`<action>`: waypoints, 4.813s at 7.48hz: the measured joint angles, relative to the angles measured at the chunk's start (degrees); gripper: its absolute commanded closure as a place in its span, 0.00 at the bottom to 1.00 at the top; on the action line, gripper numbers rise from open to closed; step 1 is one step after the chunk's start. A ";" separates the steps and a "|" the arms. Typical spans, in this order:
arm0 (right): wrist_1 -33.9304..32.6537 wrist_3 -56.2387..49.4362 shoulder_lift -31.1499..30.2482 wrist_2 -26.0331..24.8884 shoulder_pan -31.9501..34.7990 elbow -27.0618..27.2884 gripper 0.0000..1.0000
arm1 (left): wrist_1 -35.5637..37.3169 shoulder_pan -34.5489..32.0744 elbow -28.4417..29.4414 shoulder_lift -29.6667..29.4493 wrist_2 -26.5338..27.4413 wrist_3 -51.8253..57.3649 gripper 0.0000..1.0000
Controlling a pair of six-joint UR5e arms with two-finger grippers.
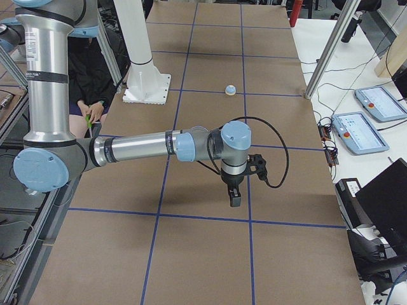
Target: Place and press bell with both arms
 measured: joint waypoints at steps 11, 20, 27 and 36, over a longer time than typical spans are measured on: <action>0.07 -2.12 -1.30 3.41 0.01 0.87 0.00 | -2.37 0.00 0.27 -0.43 0.01 0.47 0.00; 0.00 -1.85 -1.52 3.96 0.01 3.57 0.00 | -2.85 0.00 -0.05 -0.17 0.02 0.38 0.00; 0.00 -1.71 -1.58 3.98 0.07 4.45 0.00 | -2.85 0.00 -0.08 -0.17 -0.01 0.40 0.00; 0.07 -1.69 -1.49 3.94 0.01 4.56 0.00 | -2.77 0.00 0.13 -0.17 0.00 0.44 0.00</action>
